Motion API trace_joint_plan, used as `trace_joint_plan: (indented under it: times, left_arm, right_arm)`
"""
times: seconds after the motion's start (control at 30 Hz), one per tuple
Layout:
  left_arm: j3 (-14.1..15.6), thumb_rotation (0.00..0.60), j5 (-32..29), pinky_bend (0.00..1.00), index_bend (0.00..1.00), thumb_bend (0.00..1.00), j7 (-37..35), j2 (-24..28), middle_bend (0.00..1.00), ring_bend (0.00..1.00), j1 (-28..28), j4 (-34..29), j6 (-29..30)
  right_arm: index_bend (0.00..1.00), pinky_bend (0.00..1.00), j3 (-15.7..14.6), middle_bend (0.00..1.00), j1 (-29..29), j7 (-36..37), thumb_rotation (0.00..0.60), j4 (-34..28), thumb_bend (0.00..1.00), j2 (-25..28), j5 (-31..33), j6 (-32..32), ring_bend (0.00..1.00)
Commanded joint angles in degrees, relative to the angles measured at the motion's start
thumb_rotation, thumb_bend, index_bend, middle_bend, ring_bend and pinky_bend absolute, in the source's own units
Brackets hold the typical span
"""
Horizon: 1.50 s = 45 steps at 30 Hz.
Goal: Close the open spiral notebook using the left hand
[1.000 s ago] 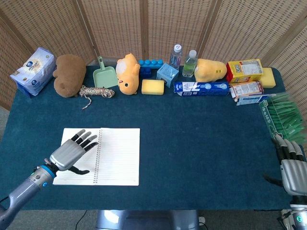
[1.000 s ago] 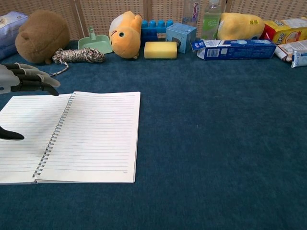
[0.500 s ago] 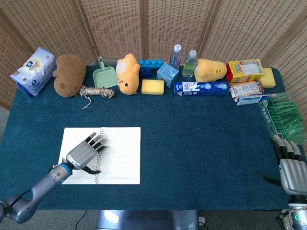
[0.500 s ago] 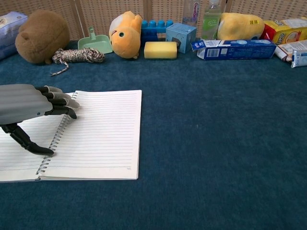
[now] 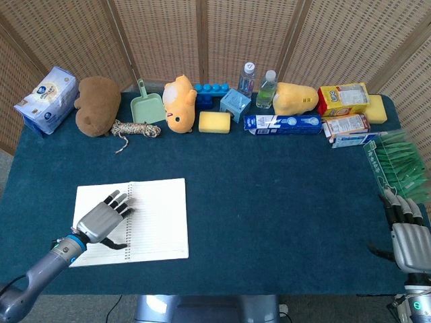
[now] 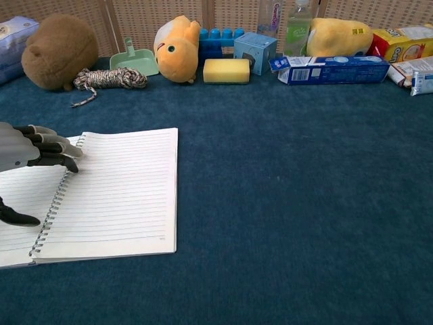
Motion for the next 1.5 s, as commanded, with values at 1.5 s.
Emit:
trace_joint_plan:
  times: [1.5]
  left_arm:
    - [5.7,0.212,10.3,0.00,0.21,0.05,-12.4,8.8,0.10,0.00,4.3,-0.7,5.4]
  right_arm:
    - [0.00,0.02,-0.2,0.00,0.4,-1.6,0.600,-0.3,0.00,-0.6,1.0,-1.2,0.00]
